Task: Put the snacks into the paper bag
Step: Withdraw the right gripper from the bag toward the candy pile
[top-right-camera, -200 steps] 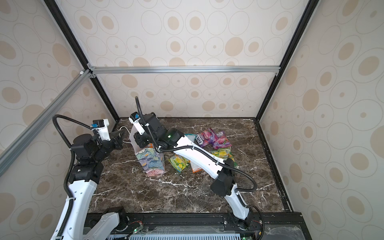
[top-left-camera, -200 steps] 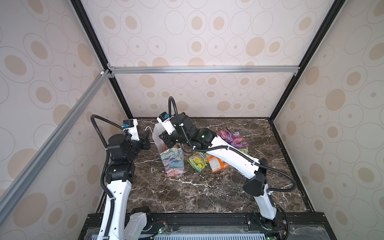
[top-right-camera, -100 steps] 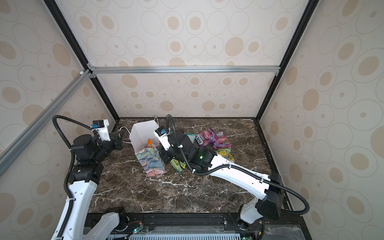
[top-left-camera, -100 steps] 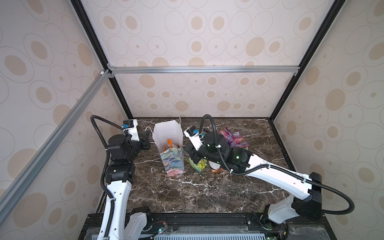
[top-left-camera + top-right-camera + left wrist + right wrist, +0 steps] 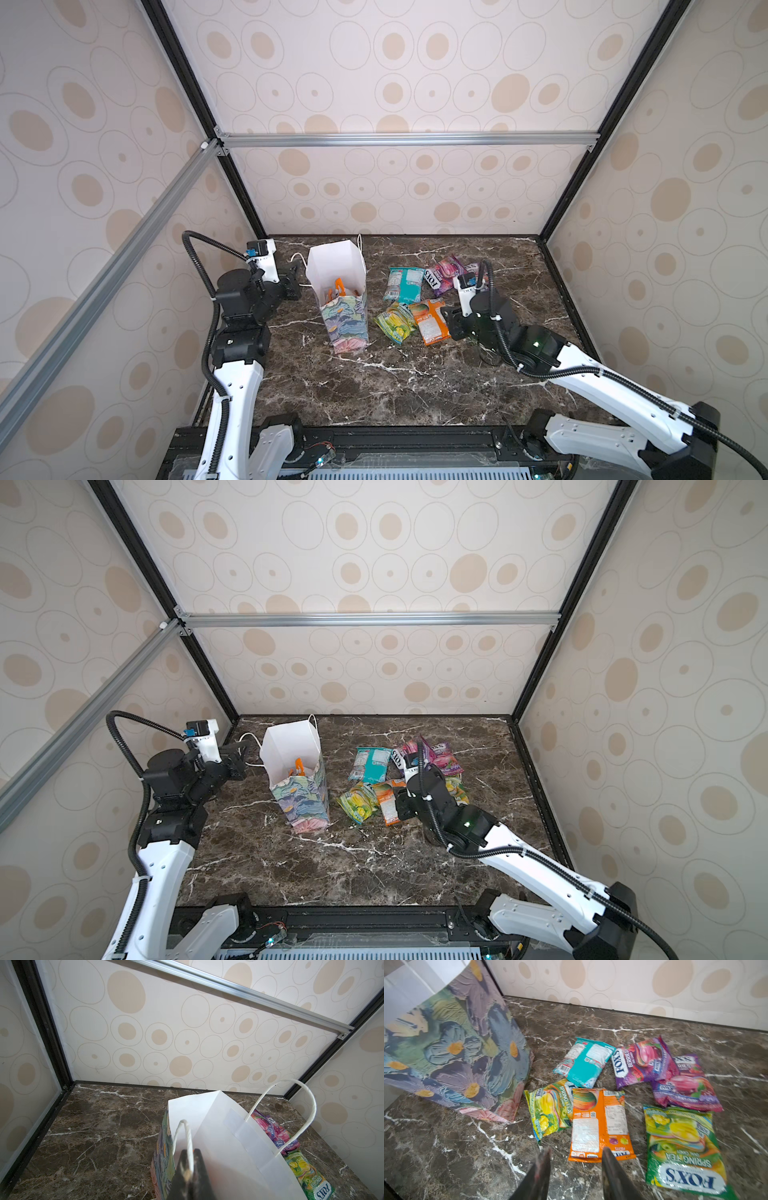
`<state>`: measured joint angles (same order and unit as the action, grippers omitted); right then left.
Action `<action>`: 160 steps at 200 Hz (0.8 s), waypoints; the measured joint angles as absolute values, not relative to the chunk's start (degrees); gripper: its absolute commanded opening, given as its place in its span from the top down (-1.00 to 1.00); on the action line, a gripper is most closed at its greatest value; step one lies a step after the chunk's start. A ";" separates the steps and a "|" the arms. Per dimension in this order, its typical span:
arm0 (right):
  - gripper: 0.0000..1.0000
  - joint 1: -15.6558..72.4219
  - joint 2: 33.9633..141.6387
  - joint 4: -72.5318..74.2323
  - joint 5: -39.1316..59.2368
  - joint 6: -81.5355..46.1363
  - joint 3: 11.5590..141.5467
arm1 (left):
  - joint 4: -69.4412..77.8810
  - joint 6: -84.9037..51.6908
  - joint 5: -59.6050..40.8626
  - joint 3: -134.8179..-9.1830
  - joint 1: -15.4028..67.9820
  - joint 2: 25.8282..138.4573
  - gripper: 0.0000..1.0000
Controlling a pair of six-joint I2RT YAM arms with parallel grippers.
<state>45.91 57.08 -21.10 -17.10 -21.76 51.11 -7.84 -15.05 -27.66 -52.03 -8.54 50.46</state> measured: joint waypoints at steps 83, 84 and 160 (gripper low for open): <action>-0.05 25.96 48.77 -28.36 -12.69 -33.56 42.39 | -7.88 -15.03 -27.29 -52.03 -8.54 50.70 1.00; -0.05 25.76 48.69 -28.34 -12.56 -33.67 42.28 | -7.88 -15.03 -27.31 -52.03 -8.54 50.70 1.00; -0.11 7.77 46.96 -23.27 1.39 -41.41 30.96 | -7.88 -15.03 -27.33 -52.03 -8.54 51.13 1.00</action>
